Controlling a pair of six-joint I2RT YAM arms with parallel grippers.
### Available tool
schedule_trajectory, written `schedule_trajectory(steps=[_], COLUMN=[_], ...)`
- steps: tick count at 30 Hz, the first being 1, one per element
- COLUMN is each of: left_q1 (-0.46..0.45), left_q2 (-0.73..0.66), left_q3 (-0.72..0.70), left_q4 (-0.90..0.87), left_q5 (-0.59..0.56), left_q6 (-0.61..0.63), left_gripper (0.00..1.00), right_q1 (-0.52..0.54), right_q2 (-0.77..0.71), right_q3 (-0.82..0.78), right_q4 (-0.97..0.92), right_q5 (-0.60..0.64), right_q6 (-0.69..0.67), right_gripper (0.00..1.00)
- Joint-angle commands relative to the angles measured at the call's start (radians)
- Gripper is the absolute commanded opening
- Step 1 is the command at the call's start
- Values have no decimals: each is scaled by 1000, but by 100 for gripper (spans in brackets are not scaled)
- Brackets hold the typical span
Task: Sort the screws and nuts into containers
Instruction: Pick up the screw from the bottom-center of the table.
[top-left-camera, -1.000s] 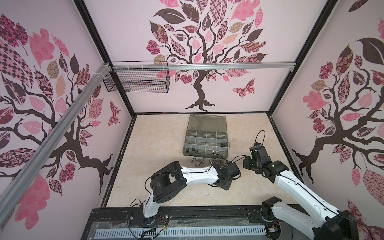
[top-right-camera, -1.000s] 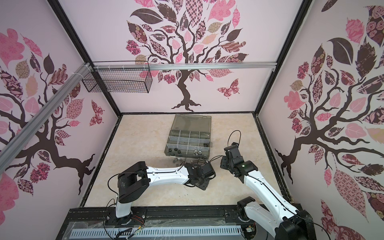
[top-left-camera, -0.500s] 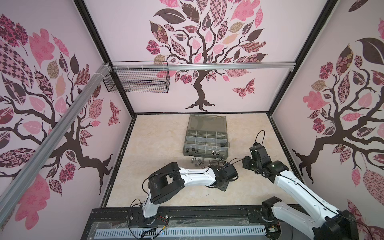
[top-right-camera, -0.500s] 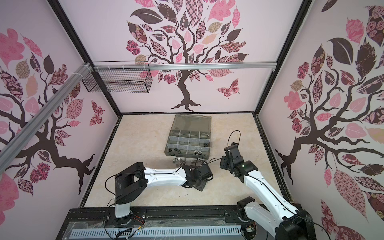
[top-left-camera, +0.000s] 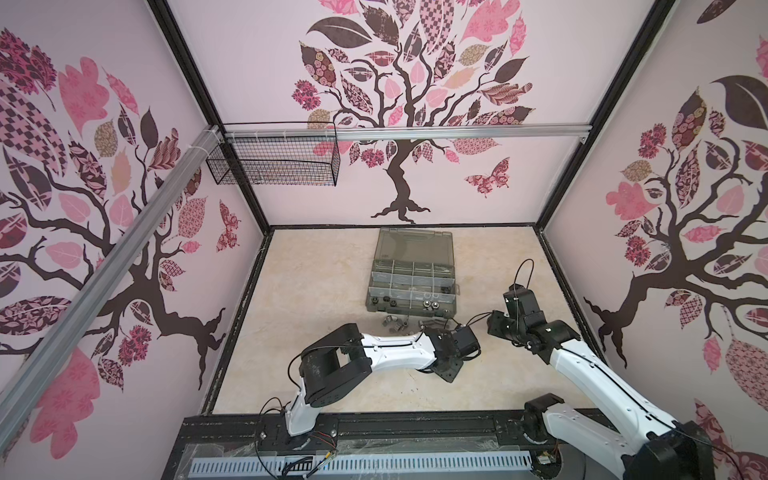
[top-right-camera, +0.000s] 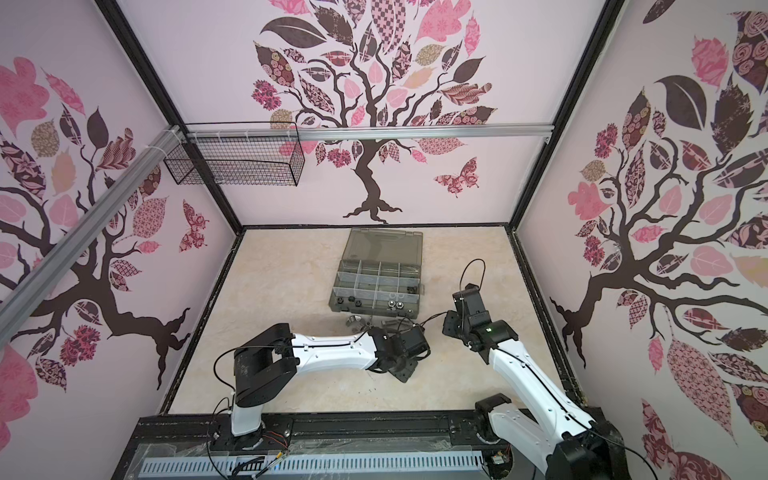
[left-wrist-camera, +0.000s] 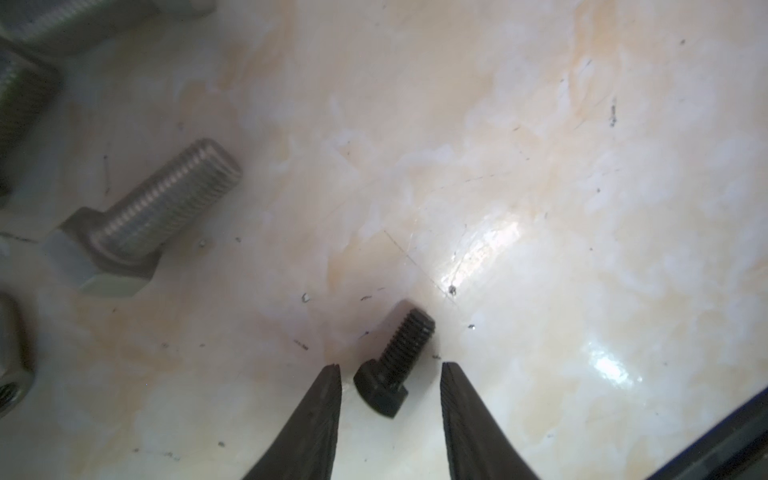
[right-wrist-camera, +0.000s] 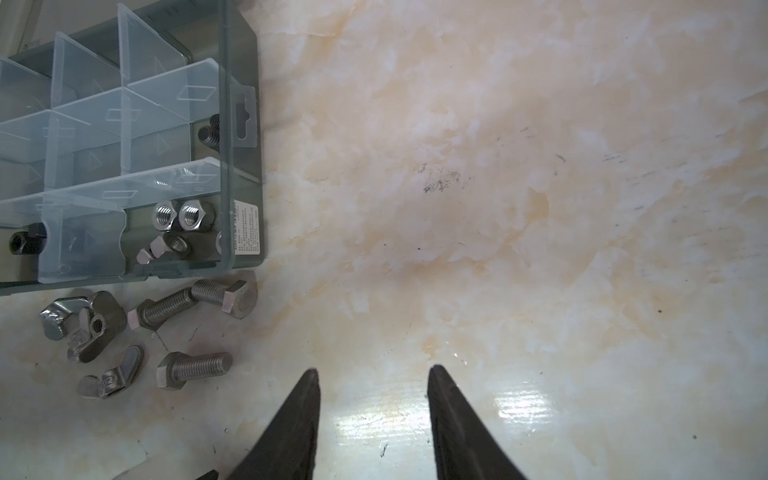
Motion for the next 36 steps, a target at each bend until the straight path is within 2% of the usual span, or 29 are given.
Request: schedule_trajectory(steps=[1,5,17,21,24,29,36], left_q1=[-2,5,36,70,100,171,309], left_q2=[42,27,-197,-280,-337,-370,-245], left_q3=[44,12,-256,-286,-257,-113,105], left_q4=[-3,8,29,27,15,-14,1], left_q5=[22,-3,-60,-42,-44,-51,0], left_q6=[49,29,-58,-78,-65,-4,46], left_gripper=[40,28,23,22,22,22,22], right_q1=[-8,-9,-10,-10,-10,-10,-10], right_q2=[1,0,6,5,5,8,1], right_q3=[29,36,36,34,31,33,40], right_q4=[-15,-21,-14,-10,-11,-11,-11], right_q5=[-7,-4,-11,-18,-20,-20,-25], right_q6=[-13,-16,-18,-16,-16,-19,-17], right_gripper=[46,46,45,45,45,45,44])
